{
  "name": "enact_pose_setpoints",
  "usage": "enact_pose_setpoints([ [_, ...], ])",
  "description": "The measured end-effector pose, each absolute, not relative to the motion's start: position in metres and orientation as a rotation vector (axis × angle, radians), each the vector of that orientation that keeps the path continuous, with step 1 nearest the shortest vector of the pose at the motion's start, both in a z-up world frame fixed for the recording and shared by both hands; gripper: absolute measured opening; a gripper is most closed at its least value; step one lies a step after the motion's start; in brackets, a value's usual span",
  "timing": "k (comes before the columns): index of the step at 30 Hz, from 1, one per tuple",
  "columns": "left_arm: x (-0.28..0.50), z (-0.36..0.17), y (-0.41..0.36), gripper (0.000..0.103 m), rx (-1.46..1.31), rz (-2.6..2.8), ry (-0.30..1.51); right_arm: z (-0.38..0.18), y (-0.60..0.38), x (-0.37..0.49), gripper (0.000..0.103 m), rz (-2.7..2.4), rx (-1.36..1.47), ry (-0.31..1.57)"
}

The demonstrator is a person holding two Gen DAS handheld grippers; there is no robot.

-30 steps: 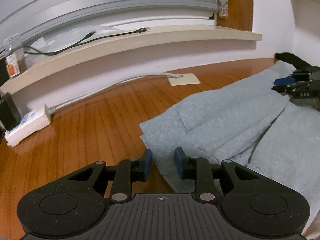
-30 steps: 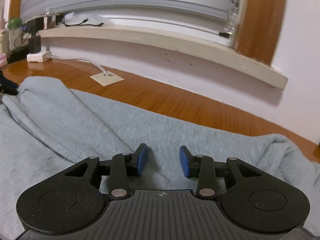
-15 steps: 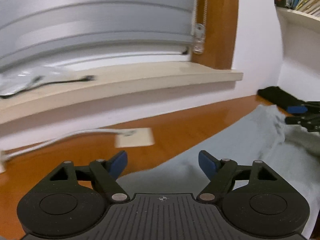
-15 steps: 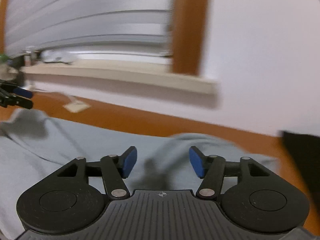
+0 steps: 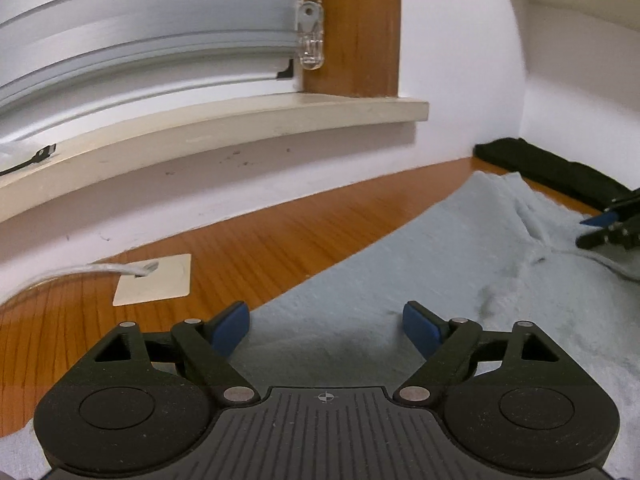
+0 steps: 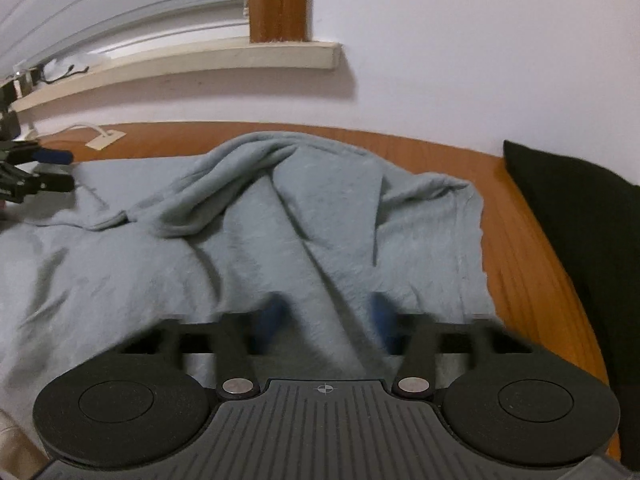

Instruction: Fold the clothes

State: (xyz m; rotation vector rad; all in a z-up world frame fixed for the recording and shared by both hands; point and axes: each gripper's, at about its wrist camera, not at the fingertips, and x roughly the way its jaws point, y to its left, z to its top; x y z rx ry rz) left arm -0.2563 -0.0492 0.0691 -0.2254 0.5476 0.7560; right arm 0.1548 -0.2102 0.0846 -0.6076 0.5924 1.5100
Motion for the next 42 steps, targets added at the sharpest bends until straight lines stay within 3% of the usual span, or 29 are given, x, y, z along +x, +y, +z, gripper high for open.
enact_pose_setpoints([
  [2,-0.257,0.068,-0.046,0.089,-0.246,0.772,0.552,0.096,-0.218,0.153,0.003,1.505,-0.615,0.556],
  [5,-0.257,0.067,-0.045,0.094,-0.258,0.771,0.561,0.12,-0.237,0.156,0.003,1.463,-0.616,0.477],
  [18,-0.255,0.066,-0.048,0.097,-0.243,0.761,0.567,0.232,-0.359,0.186,0.002,1.306,-0.542,0.32],
  [21,-0.255,0.066,-0.048,0.098,-0.243,0.761,0.567,0.228,-0.364,0.183,0.004,1.334,-0.567,0.385],
  [24,-0.255,0.065,-0.047,0.098,-0.245,0.76,0.569,0.224,-0.36,0.177,0.012,1.352,-0.567,0.395],
  [26,-0.255,0.065,-0.048,0.098,-0.245,0.761,0.569,0.224,-0.353,0.177,0.025,1.365,-0.546,0.397],
  [33,-0.255,0.066,-0.048,0.098,-0.242,0.766,0.568,0.198,-0.3,0.177,0.026,1.399,-0.542,0.441],
  [38,-0.255,0.066,-0.049,0.098,-0.24,0.765,0.568,0.156,-0.241,0.18,0.037,1.412,-0.531,0.512],
  [42,-0.255,0.066,-0.048,0.099,-0.239,0.767,0.566,0.127,-0.191,0.188,0.037,1.408,-0.507,0.582],
])
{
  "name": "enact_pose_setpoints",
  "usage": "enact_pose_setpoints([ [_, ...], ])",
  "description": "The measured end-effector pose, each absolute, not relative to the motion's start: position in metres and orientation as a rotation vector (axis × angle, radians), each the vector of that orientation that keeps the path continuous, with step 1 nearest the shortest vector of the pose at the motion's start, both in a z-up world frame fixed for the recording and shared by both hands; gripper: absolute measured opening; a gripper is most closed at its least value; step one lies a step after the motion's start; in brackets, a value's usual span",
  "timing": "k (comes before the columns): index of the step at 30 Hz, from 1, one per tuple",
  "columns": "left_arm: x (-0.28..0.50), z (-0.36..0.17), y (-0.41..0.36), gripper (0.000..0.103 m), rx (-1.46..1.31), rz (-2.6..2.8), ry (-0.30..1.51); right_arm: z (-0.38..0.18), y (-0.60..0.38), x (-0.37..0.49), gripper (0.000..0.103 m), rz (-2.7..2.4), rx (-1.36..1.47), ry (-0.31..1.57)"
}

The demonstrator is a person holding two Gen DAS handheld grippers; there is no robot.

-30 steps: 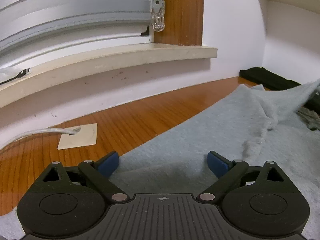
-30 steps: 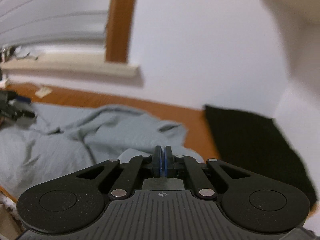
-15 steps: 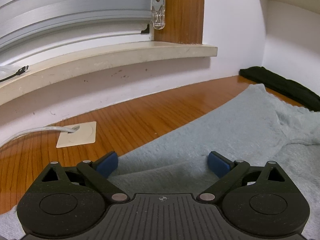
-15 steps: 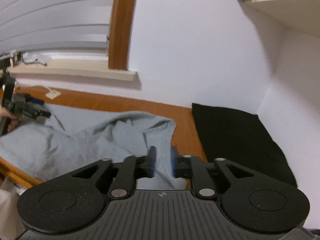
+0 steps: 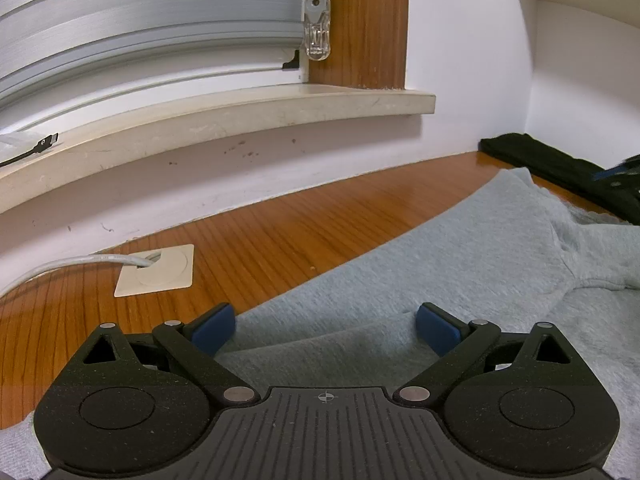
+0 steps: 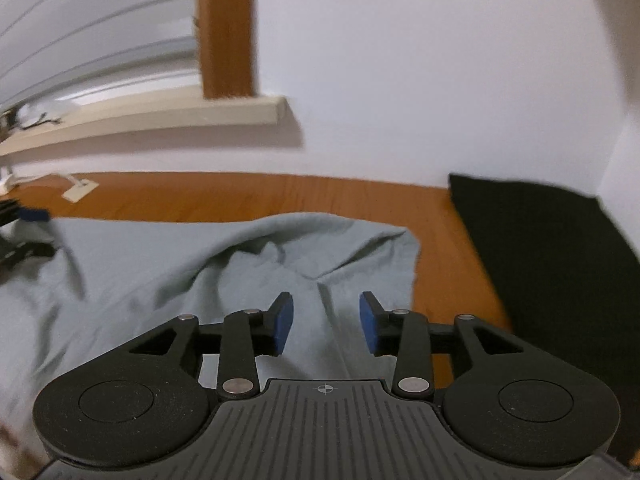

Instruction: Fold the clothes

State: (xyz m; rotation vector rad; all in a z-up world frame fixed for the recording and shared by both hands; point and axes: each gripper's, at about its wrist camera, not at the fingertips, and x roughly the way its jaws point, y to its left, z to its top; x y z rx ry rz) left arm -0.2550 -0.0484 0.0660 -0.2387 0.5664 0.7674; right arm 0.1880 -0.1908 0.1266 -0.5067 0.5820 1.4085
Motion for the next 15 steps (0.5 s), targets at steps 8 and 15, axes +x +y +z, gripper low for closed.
enact_pose_setpoints([
  [8,-0.254,0.066,-0.049,0.099,-0.237,0.766,0.565,0.097,-0.142,0.179,0.037,1.434,-0.533,0.642],
  [15,-0.255,0.065,-0.049,0.1,-0.236,0.759,0.563,0.088,-0.149,0.172,0.018,1.462,-0.567,0.635],
])
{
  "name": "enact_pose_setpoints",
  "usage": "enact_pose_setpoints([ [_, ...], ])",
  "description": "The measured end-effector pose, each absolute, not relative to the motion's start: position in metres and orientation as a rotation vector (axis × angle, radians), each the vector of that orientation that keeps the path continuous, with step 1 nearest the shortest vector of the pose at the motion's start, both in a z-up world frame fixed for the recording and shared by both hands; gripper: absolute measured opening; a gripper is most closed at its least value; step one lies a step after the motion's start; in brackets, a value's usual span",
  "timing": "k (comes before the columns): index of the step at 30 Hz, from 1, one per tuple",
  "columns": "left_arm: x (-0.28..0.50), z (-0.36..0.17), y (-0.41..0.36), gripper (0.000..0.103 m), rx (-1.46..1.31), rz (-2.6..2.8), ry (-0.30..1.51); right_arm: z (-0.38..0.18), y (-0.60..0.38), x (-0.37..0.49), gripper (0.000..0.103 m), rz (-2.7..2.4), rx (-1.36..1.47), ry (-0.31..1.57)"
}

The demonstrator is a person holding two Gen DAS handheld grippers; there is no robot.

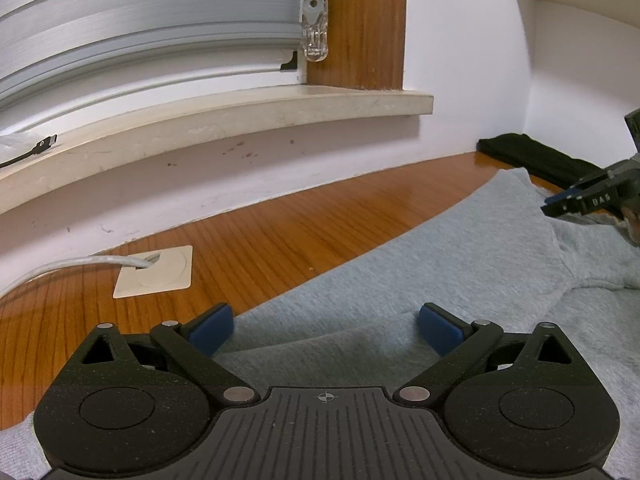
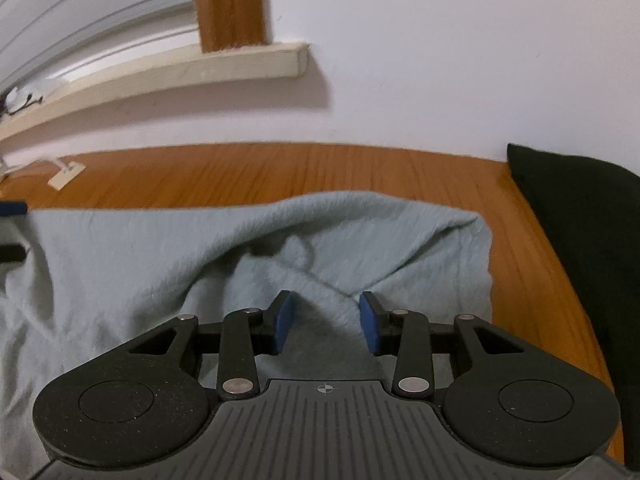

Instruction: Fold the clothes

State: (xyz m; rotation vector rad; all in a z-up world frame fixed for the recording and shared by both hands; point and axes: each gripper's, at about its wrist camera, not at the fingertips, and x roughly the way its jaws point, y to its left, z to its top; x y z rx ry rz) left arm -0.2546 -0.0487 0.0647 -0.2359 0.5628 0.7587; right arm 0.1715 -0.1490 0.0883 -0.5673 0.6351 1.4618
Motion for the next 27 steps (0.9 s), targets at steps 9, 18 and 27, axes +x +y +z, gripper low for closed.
enact_pose_setpoints([
  [9,-0.255,0.065,-0.049,0.101,-0.233,0.756,0.555,0.149,-0.223,0.166,0.004,1.465,-0.427,0.513],
  [18,-0.255,0.066,-0.051,0.101,-0.227,0.757,0.551,0.136,-0.241,0.165,0.035,1.431,-0.491,0.585],
  [27,-0.254,0.066,-0.051,0.102,-0.224,0.757,0.552,0.108,-0.158,0.21,0.038,1.312,-0.341,0.684],
])
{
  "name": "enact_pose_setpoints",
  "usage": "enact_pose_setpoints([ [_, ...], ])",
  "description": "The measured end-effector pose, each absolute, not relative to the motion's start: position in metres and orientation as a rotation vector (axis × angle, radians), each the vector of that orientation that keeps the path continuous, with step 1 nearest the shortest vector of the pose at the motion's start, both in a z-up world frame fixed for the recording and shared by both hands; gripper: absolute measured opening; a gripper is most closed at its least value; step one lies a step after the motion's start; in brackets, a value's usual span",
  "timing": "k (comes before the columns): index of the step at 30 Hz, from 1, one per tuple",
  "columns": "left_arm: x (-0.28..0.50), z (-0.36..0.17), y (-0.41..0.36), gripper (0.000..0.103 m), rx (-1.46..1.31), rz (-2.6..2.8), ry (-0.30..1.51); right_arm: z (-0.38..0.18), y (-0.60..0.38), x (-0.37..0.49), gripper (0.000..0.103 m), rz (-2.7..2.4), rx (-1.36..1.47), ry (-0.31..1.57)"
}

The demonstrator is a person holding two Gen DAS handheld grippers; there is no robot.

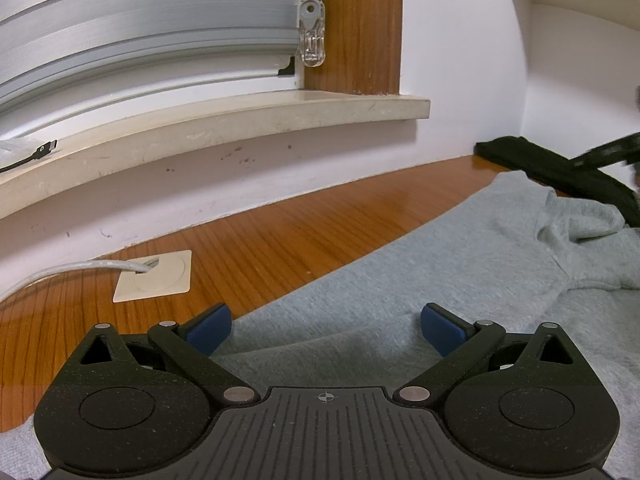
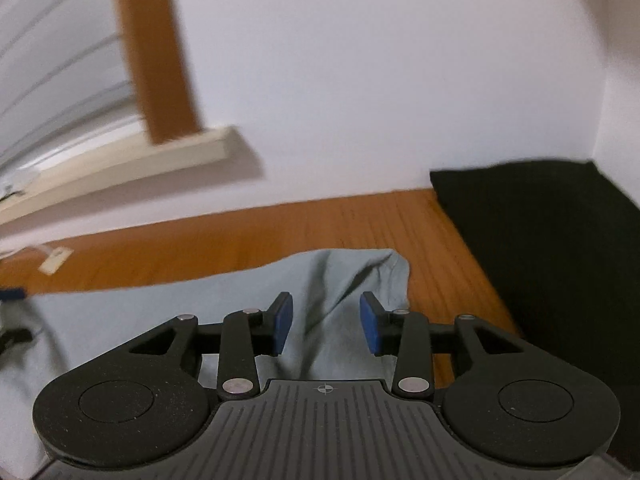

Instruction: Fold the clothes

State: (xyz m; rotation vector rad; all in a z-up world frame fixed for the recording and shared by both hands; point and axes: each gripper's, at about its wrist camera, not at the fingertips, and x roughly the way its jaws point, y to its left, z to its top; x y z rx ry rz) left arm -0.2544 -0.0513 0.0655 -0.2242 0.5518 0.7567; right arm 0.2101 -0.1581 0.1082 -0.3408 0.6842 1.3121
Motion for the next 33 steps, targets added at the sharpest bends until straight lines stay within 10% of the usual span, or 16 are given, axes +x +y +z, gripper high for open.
enact_pose_setpoints([
  [6,-0.255,0.066,-0.052,0.102,-0.224,0.755,0.548,0.078,-0.121,0.222,0.036,1.253,-0.301,0.765],
  [9,-0.255,0.067,-0.052,0.102,-0.223,0.755,0.543,0.079,-0.122,0.218,0.002,1.26,-0.343,0.75],
  [16,-0.255,0.068,-0.054,0.102,-0.215,0.751,0.539,0.112,-0.131,0.237,0.004,1.136,-0.292,0.669],
  [19,-0.254,0.068,-0.054,0.103,-0.214,0.752,0.541,0.107,-0.129,0.225,0.035,1.113,-0.328,0.621],
  [27,-0.255,0.067,-0.054,0.102,-0.214,0.749,0.543,0.087,-0.151,0.214,0.037,1.258,-0.308,0.759],
  [30,-0.255,0.067,-0.054,0.103,-0.213,0.75,0.541,0.087,-0.156,0.212,0.003,1.257,-0.33,0.745],
  [33,-0.255,0.068,-0.054,0.103,-0.212,0.751,0.543,0.096,-0.16,0.214,0.001,1.164,-0.32,0.687],
])
